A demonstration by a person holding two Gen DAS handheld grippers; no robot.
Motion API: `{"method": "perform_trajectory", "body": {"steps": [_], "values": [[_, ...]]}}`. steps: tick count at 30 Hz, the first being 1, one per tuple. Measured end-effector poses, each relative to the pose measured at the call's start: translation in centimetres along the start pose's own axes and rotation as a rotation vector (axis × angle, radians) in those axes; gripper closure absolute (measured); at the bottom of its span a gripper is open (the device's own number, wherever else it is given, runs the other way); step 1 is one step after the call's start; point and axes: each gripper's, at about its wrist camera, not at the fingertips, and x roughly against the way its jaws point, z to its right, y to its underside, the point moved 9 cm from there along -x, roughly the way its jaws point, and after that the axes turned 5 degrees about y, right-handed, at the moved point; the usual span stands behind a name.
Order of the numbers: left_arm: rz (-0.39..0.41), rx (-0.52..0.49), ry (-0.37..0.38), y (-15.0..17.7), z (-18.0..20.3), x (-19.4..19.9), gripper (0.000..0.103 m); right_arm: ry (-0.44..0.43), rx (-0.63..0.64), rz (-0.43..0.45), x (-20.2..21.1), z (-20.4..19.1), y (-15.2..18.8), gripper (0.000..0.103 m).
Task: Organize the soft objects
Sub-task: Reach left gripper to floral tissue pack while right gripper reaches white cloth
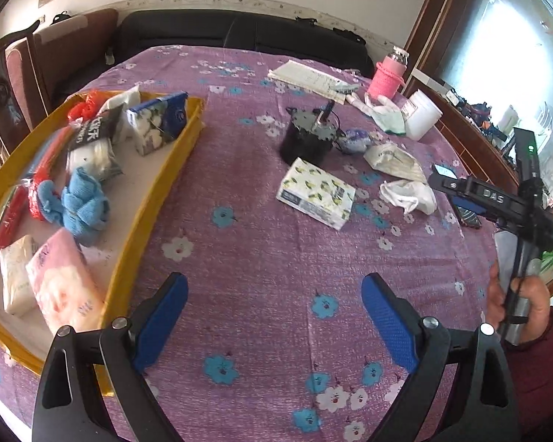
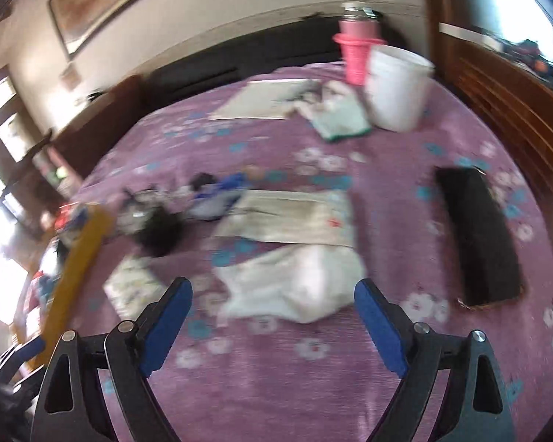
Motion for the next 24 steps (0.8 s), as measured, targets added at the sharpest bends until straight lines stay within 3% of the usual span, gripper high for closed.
{"method": "perform_trajectory", "body": {"steps": [3,11,13,15,19,24], "values": [[-0.007,-0.006,-0.002,-0.2,0.5,-0.2,0.008,0.067,-0.016,-0.004,-1.5,0.8,-0.1,0.011],[-0.009,0.014,-0.025,-3.6,1.1,-2.3,0.008,0.051,-0.032,0.011,-4.1,0.6,-0.1,0.013],[0.008,0.005,-0.043,-4.9,1.2,-3.4,0.008,0.083,-0.009,0.021,-3.9,0.7,0.1,0.034],[-0.012,-0.006,-0.064,-5.8,1.3,-5.3,0.009,0.100,-0.007,0.023,-3.6,1.2,0.4,0.045],[-0.055,0.011,-0.102,-6.7,1.2,-8.7,0.009,0.045,-0.064,0.027,-3.2,2.1,0.3,0.051],[-0.036,-0.048,-0.208,-8.3,1.5,-11.4,0.009,0.015,-0.085,0.022,-3.2,2.4,0.2,0.050]]}}
